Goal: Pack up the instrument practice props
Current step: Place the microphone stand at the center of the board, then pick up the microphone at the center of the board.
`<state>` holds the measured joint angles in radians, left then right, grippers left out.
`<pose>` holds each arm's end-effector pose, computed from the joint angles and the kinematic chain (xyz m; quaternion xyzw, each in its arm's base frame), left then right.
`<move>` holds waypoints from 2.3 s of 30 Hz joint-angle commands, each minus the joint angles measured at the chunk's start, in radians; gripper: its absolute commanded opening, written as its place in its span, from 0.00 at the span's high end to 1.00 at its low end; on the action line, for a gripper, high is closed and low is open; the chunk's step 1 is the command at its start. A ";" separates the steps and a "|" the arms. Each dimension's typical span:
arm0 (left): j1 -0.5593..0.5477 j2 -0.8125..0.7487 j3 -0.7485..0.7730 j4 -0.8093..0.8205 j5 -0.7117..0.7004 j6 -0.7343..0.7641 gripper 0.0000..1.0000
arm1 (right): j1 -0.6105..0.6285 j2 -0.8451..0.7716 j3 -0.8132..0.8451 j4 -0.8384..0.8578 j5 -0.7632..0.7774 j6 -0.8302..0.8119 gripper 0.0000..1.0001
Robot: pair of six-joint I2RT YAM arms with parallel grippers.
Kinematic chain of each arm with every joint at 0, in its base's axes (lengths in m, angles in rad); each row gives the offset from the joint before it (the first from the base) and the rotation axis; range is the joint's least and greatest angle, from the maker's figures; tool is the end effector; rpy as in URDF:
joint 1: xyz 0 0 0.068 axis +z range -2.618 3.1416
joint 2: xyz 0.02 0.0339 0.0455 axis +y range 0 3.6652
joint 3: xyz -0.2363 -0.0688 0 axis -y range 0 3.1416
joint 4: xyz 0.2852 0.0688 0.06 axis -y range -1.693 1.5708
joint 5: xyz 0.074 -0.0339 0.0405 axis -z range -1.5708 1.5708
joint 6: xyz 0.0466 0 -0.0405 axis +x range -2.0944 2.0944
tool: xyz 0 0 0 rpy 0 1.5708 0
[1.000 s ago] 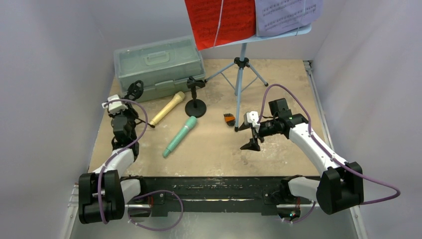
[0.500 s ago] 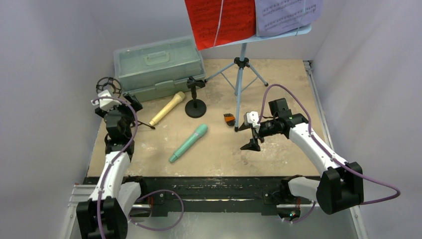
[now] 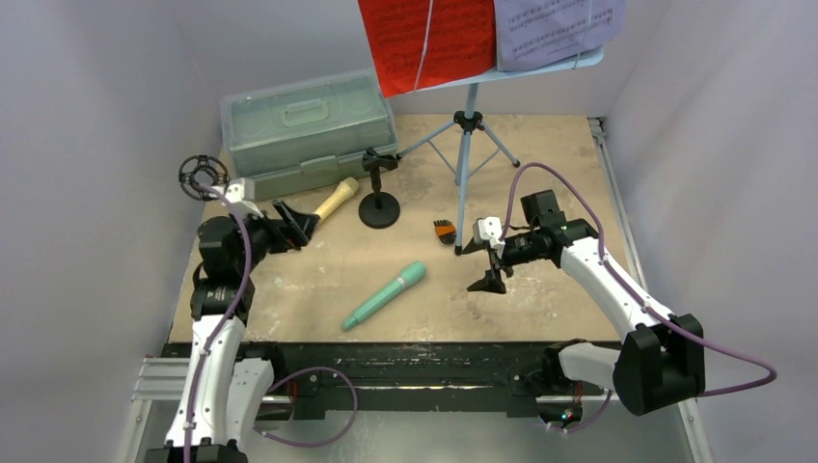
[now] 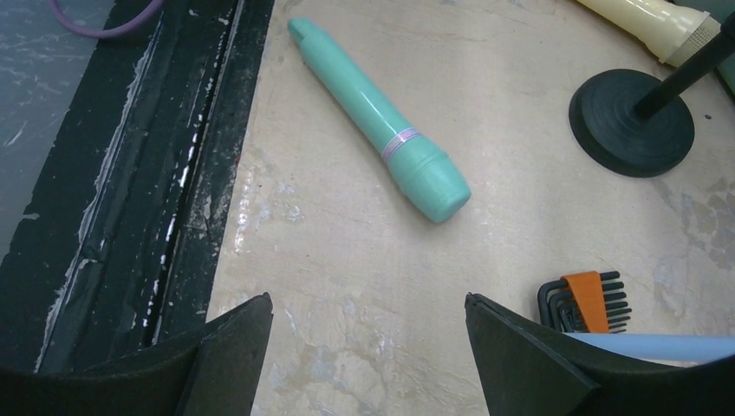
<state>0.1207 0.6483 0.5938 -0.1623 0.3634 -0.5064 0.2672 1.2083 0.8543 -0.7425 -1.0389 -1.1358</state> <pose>0.2348 0.0118 0.2753 -0.1288 0.7642 -0.2563 0.5777 0.2490 0.1098 0.2050 -0.6336 0.5693 0.3519 0.3880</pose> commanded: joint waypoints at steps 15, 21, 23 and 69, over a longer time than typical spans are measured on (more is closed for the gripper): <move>-1.392 0.657 0.155 -0.076 -0.722 0.242 0.05 | -0.076 -0.004 0.079 -0.080 -0.022 -0.051 0.14; -1.487 0.877 0.167 -0.061 -0.838 0.215 0.21 | -0.101 -0.014 0.082 -0.095 -0.031 -0.061 0.14; -1.488 0.914 0.177 -0.060 -0.828 0.202 0.42 | -0.103 -0.010 0.084 -0.101 -0.032 -0.066 0.14; -0.634 0.935 0.300 0.286 -0.975 0.361 0.32 | -0.115 -0.029 0.091 -0.166 -0.055 -0.122 0.14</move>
<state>-0.5182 1.5974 0.8391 0.0887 -0.5770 -0.1524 0.1566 1.2083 0.9051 -0.8925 -1.0657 -1.2350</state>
